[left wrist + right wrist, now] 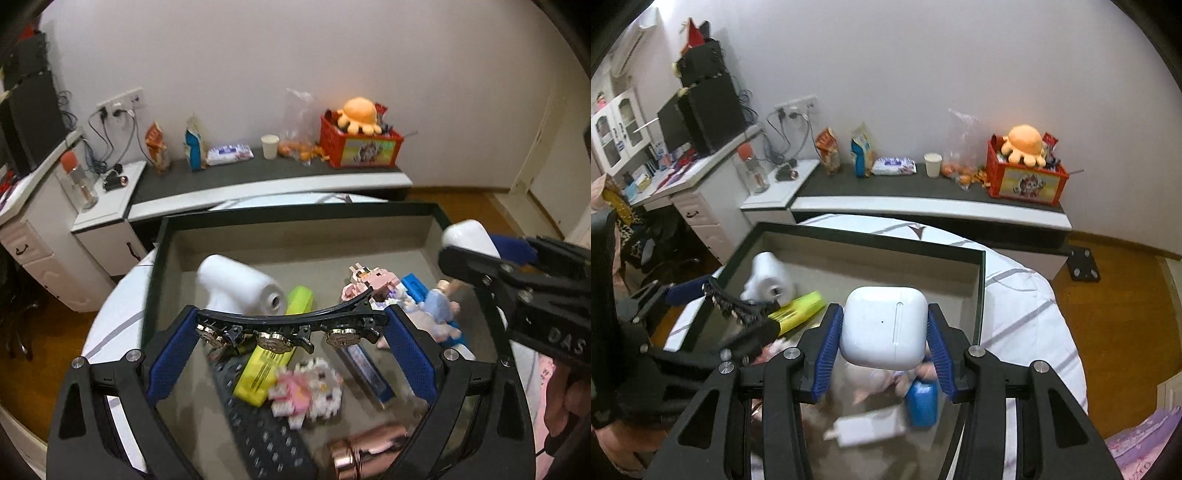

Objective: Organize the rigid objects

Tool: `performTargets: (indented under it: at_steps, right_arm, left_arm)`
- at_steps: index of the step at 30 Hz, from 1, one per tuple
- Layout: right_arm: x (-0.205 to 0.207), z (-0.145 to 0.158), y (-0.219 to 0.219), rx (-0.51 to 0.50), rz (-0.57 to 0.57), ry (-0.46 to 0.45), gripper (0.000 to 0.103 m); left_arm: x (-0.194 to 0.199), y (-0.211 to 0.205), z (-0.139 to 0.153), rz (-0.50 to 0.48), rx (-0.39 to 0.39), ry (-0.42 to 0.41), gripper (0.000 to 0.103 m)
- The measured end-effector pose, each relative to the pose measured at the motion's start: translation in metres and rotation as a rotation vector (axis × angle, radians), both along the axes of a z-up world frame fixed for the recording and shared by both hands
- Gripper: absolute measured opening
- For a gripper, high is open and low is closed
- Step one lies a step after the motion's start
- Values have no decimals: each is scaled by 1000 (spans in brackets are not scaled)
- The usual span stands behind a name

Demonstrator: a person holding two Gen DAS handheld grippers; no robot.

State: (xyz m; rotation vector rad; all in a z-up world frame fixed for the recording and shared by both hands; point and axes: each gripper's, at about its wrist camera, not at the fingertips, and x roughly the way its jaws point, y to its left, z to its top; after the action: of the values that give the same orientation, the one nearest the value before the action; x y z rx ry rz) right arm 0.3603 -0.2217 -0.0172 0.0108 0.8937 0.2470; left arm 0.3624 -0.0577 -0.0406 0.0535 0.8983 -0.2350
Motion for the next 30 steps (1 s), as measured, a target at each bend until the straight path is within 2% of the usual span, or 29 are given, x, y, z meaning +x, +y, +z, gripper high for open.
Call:
performTargets:
  at_steps: [7, 18, 19, 21, 22, 30]
  right_arm:
    - [41, -25, -6, 13, -2, 85, 46]
    - [54, -46, 3, 5, 2, 165, 48]
    - [53, -45, 3, 11, -1, 163, 51]
    - [51, -42, 1, 18, -8, 157, 73]
    - [48, -39, 0, 16, -14, 147, 76]
    - [25, -20, 2, 33, -17, 112, 79]
  left_arm:
    - [14, -11, -12, -9, 25, 25, 98]
    - [21, -9, -17, 7, 38, 58, 99]
    - [22, -8, -17, 10, 42, 58, 99]
    - [21, -8, -16, 23, 59, 54, 99]
    - [20, -7, -15, 24, 58, 54, 100]
    - [-6, 3, 5, 51, 38, 12, 102]
